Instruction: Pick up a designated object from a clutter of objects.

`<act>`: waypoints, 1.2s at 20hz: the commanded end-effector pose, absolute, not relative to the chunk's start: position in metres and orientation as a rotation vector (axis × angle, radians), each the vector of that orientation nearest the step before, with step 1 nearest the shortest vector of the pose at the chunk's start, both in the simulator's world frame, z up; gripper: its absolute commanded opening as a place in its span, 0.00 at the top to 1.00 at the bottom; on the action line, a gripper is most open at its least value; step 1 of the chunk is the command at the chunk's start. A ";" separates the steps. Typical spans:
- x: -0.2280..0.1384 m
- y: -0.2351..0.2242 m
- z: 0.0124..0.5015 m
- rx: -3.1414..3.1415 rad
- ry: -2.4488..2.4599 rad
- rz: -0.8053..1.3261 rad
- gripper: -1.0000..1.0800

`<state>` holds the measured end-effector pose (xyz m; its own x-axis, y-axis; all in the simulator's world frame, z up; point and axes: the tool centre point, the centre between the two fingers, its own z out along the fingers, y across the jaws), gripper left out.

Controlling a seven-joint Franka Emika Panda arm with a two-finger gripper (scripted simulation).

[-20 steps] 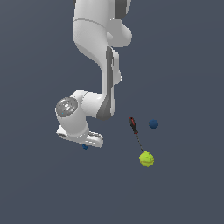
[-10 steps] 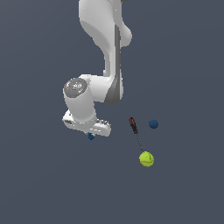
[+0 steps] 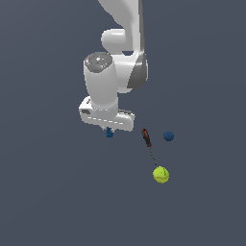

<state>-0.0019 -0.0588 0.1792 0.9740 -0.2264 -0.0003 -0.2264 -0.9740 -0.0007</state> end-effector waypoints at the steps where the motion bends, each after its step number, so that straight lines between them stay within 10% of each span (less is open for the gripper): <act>1: -0.013 -0.047 0.198 -3.121 0.358 0.000 1.00; 24: -0.104 0.063 0.367 -3.124 0.359 -0.001 1.00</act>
<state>-0.0993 0.0578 0.3590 0.9741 -0.2260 0.0018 -0.2260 -0.9741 0.0026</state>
